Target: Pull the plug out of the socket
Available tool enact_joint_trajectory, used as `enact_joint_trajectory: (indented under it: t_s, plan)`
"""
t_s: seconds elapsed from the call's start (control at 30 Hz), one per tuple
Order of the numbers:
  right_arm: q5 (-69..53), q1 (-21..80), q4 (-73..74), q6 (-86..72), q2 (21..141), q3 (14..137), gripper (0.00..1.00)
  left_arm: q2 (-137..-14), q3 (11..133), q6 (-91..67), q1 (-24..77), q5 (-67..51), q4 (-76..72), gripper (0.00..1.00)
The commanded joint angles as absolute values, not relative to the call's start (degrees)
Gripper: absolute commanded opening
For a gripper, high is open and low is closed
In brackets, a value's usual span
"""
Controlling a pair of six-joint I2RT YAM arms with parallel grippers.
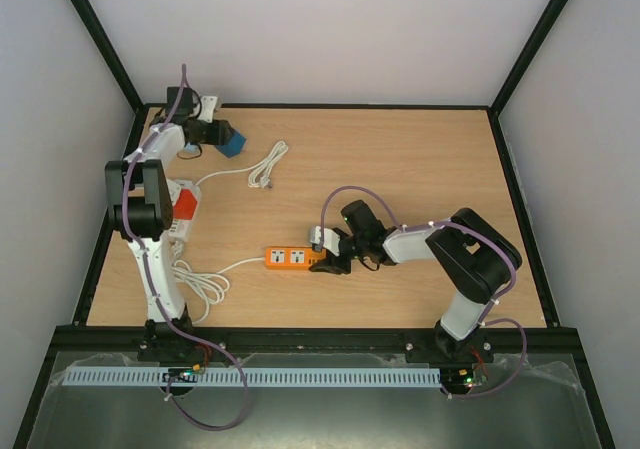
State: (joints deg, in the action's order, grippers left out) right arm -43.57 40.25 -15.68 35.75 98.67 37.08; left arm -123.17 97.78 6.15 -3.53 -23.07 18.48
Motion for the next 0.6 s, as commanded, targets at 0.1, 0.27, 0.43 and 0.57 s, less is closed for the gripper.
enact_joint_trajectory:
  t_s: [0.1, 0.27, 0.43, 0.57]
  plan:
    - [-37.2, 39.9, -11.7, 36.1, 100.6, 36.7, 0.24, -122.3, 98.0, 8.8, -2.5, -21.4, 20.0, 0.56]
    - [-37.2, 39.9, -11.7, 36.1, 100.4, 36.7, 0.24, -125.3, 100.6, 7.9, -3.2, -21.5, 21.8, 0.49]
    - [-37.2, 39.8, -11.8, 36.1, 100.4, 36.6, 0.24, -127.1, 102.2, 5.8, -5.3, -23.4, 22.4, 0.38]
    - [-37.2, 39.8, -11.9, 36.0, 100.5, 36.7, 0.24, -127.5, 102.3, 5.8, -6.3, -23.7, 22.6, 0.33]
